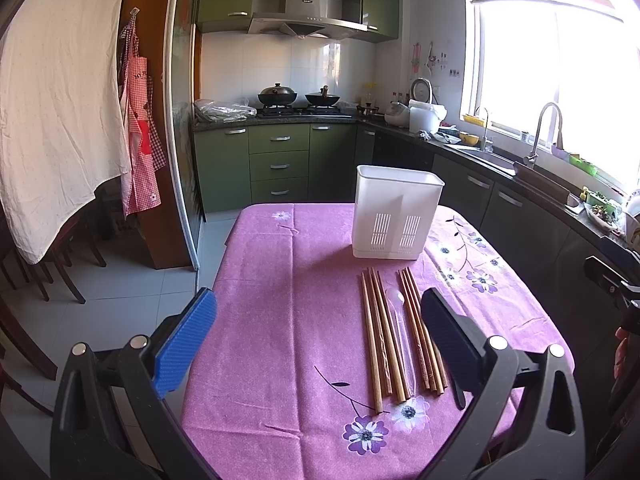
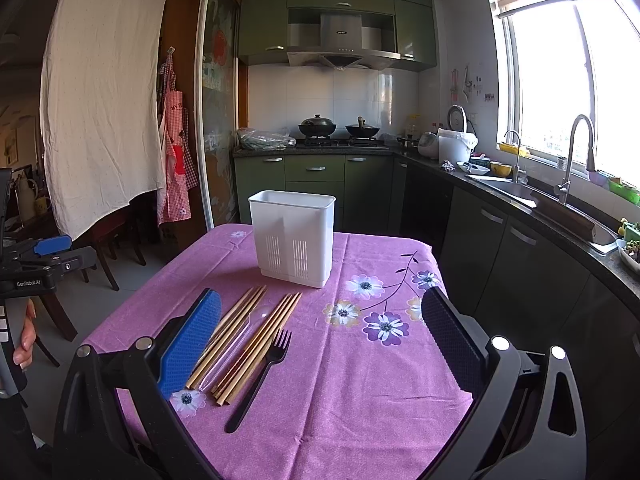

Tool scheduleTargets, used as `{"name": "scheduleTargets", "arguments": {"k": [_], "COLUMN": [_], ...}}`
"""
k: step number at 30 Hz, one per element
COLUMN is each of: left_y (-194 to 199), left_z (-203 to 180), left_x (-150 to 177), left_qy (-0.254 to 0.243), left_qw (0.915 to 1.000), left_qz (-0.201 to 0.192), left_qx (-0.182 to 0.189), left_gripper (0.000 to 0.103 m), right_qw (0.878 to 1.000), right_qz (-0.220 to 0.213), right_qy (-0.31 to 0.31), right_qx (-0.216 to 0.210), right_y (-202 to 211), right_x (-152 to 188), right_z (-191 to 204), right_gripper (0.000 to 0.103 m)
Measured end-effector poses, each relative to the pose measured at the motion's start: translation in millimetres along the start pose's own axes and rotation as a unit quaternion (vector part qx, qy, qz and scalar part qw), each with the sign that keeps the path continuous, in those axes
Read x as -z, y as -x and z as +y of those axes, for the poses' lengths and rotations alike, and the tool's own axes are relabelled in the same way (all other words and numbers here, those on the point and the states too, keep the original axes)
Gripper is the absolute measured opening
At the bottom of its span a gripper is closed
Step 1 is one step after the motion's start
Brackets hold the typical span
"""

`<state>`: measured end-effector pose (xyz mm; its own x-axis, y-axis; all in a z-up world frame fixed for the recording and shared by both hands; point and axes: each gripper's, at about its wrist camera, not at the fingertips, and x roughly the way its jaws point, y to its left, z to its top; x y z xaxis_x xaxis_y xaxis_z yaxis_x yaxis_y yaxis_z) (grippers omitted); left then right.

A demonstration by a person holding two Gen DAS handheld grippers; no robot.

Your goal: Organize utensils

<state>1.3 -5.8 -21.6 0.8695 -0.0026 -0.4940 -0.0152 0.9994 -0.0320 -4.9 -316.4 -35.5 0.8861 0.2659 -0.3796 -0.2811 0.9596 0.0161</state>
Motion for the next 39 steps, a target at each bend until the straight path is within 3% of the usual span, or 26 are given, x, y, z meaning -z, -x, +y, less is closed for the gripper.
{"name": "scheduleTargets", "arguments": {"k": [39], "left_y": [-4.3], "left_z": [-3.7], "left_x": [6.3], "left_qy": [-0.001], "left_qw": [1.0000], "left_qz": [0.005], "left_qx": [0.000], "left_gripper": [0.097], "right_qw": [1.000], "right_qz": [0.007], "right_qy": [0.000], "right_qx": [-0.003], "right_y": [-4.4], "right_x": [1.3], "right_z": [-3.7], "right_gripper": [0.099]}}
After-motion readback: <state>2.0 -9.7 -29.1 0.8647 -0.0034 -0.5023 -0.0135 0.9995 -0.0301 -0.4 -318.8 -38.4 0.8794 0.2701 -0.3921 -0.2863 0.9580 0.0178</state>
